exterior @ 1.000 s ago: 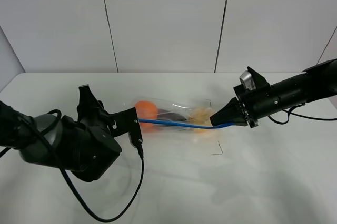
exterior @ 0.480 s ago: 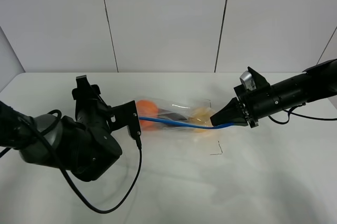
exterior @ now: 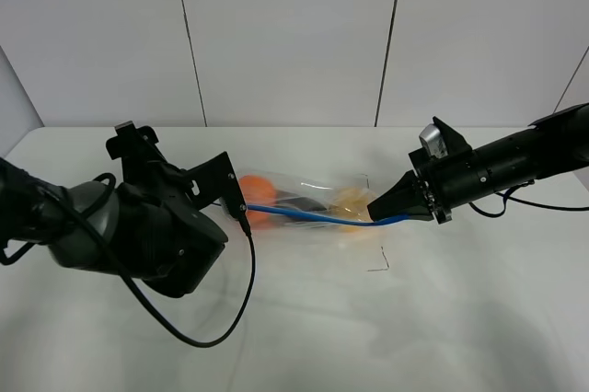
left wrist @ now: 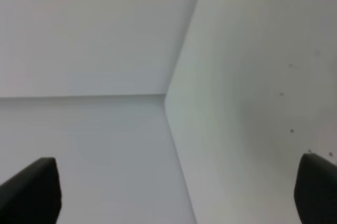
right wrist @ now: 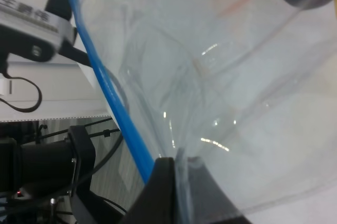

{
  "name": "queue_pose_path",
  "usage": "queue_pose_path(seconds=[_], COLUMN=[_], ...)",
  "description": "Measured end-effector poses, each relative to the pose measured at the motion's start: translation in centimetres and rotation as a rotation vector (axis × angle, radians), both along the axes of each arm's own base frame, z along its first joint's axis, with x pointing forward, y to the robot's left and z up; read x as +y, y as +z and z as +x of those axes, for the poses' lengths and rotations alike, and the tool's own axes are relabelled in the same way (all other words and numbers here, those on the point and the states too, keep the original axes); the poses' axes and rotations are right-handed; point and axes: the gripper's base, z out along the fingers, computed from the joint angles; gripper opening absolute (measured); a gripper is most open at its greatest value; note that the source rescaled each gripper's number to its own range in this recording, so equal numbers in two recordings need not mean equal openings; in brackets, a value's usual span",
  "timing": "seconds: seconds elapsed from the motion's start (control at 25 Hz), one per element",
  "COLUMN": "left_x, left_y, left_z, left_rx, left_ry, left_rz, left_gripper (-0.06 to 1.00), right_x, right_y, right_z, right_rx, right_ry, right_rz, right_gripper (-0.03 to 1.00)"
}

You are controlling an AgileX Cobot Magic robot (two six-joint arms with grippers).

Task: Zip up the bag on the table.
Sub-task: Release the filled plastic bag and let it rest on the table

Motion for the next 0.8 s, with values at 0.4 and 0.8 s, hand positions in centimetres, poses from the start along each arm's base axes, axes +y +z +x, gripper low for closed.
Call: queue_pose_path(seconds=[0.4, 0.8], left_x=[-1.7, 1.1], left_y=[2.8, 13.9], left_z=[1.7, 5.3], left_rx=[-0.016, 0.012], left_ry=[0.077, 0.16], left_rz=[-0.033, -0.409], left_gripper=[1.0, 1.0], right_x=[0.0, 0.0], right_y=[0.0, -0.1], right_z=[0.0, -0.1], right_rx=[-0.003, -0.004], right_ry=[0.002, 0.01], right_rz=[0.0, -0.009], right_gripper=[0.0, 0.0])
